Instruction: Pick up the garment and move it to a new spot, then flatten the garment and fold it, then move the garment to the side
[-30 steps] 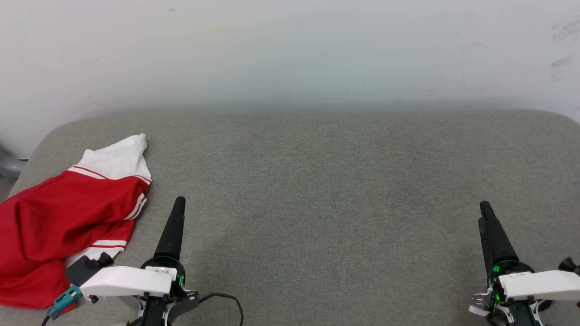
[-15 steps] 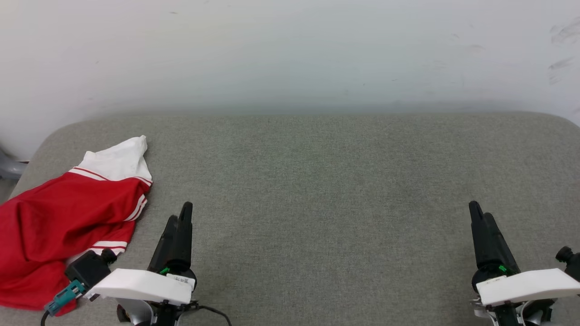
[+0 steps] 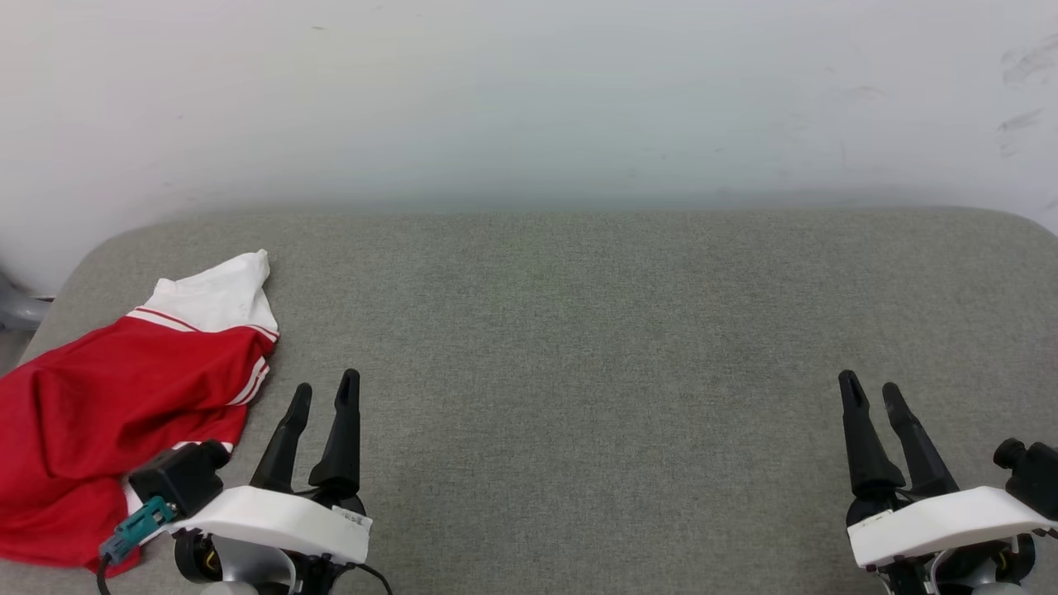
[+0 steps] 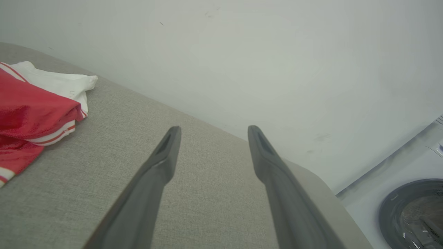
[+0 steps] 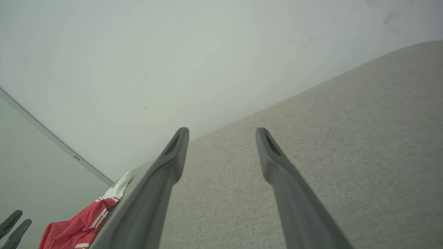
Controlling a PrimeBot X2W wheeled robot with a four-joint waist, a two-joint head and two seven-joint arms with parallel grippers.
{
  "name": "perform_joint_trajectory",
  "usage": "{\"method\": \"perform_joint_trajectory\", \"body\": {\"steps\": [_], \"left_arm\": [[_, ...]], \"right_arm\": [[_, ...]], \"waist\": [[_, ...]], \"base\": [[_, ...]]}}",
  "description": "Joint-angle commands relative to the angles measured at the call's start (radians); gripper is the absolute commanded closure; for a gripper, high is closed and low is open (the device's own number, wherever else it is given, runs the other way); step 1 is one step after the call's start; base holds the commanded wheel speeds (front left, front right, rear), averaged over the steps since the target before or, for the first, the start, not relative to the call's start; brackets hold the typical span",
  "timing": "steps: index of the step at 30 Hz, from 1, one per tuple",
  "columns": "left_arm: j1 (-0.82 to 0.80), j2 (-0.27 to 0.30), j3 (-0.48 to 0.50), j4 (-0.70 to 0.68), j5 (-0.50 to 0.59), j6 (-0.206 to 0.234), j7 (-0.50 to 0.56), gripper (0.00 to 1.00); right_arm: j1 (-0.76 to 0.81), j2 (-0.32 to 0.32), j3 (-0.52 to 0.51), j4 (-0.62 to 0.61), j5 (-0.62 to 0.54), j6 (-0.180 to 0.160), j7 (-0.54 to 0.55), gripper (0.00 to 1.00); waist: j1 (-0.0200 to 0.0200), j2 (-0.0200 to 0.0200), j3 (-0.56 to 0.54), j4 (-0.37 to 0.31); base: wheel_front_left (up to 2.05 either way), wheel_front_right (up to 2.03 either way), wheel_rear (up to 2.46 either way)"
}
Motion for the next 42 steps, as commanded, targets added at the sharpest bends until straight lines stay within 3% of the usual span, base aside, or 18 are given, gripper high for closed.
{"method": "perform_joint_trajectory", "body": {"steps": [1,20,42], "left_arm": [[-0.011,0.005,-0.006,-0.018,0.027,0.003,-0.009,0.0],[-0.006,0.043,-0.061,-0.016,0.244,0.025,-0.062,0.0],[-0.006,0.028,-0.059,0.039,0.374,0.017,-0.112,0.0]], "right_arm": [[-0.003,-0.004,0.003,-0.017,-0.028,0.0,0.001,0.0],[0.019,-0.011,0.008,-0.061,-0.263,0.0,0.031,0.0],[0.04,0.004,-0.005,-0.1,-0.459,0.0,-0.002,0.0]], "waist": [[0.0,-0.0001,0.0,0.0],[0.0,-0.0001,-0.006,-0.001],[0.0,-0.0001,-0.01,0.002]], "base": [[0.0,0.0,0.0],[0.0,0.0,0.0],[0.0,0.0,0.0]]}}
